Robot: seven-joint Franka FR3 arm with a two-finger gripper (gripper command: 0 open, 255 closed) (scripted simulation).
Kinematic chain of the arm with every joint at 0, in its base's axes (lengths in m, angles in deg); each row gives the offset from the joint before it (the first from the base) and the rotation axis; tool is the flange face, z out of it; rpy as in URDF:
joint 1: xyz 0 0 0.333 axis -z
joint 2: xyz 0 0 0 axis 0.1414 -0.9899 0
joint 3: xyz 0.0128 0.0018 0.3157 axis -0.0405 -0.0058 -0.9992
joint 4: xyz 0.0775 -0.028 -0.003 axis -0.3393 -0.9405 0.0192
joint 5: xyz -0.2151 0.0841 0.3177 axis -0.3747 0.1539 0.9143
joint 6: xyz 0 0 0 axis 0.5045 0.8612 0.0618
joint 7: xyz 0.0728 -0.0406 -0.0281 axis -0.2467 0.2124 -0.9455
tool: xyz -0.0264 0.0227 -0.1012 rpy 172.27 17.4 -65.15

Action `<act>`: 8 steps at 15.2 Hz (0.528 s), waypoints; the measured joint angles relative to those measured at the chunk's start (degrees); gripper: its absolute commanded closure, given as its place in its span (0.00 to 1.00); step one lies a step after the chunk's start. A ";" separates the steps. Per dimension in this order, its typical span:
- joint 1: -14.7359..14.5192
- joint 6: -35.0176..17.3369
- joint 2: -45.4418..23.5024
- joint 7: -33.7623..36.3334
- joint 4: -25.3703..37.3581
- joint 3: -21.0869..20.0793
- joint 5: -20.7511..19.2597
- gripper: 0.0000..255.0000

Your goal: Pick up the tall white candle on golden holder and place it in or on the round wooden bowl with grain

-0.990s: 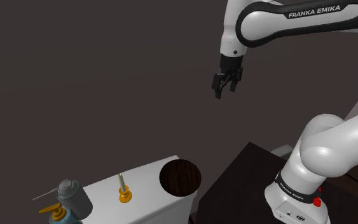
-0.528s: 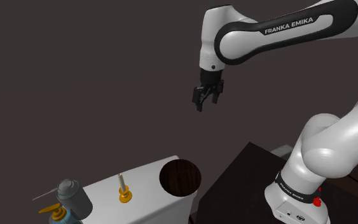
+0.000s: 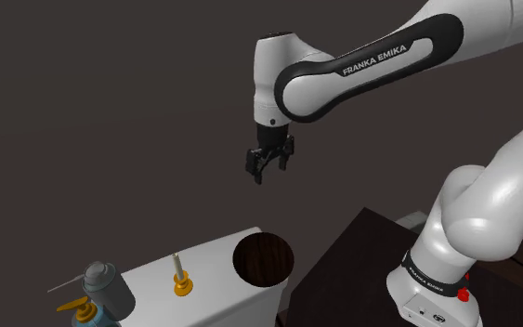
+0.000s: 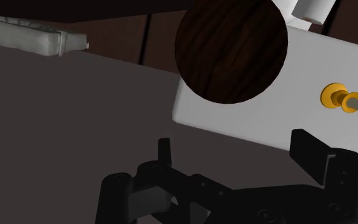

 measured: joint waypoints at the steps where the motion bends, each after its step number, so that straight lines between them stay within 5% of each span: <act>1: -0.34 -0.72 -1.57 0.98 0.85 -0.79 -0.05 0.00; 8: -2.82 -6.28 -14.53 8.67 8.09 -5.90 -2.80 0.00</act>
